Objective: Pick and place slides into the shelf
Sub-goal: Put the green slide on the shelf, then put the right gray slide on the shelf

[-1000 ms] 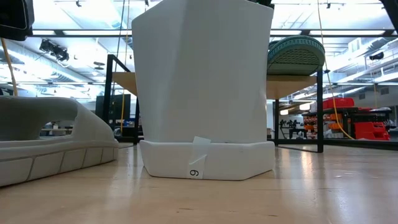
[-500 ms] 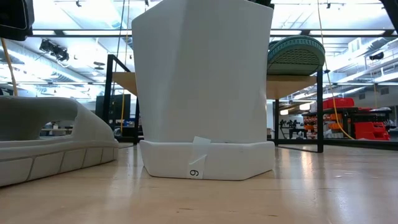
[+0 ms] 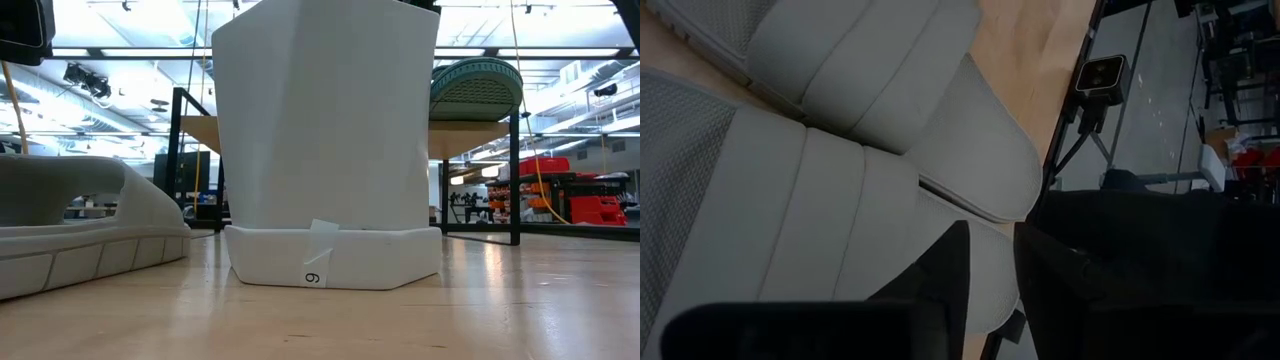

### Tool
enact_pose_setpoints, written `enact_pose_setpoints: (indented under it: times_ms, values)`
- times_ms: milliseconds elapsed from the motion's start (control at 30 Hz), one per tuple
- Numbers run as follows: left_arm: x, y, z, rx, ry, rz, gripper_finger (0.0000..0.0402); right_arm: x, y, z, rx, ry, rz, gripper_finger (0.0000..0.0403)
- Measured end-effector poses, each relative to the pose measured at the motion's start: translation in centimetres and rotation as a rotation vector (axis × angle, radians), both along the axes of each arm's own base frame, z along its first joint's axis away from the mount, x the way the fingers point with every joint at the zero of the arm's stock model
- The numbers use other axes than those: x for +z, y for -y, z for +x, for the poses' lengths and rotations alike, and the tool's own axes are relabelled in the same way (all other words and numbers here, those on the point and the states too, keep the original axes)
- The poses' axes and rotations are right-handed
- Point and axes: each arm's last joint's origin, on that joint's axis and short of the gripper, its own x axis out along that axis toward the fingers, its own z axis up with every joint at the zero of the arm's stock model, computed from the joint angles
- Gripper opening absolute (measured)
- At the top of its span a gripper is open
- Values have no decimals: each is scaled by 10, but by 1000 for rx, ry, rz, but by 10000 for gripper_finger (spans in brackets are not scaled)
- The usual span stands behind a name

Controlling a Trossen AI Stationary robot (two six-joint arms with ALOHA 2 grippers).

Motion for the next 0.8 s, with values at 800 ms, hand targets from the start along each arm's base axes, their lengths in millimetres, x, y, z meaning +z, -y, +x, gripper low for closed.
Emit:
enact_pose_setpoints:
  times_ms: [800]
  values:
    - [0, 0, 0, -1, 0, 2, 88, 33, 4, -3, -42, -19, -208, 131]
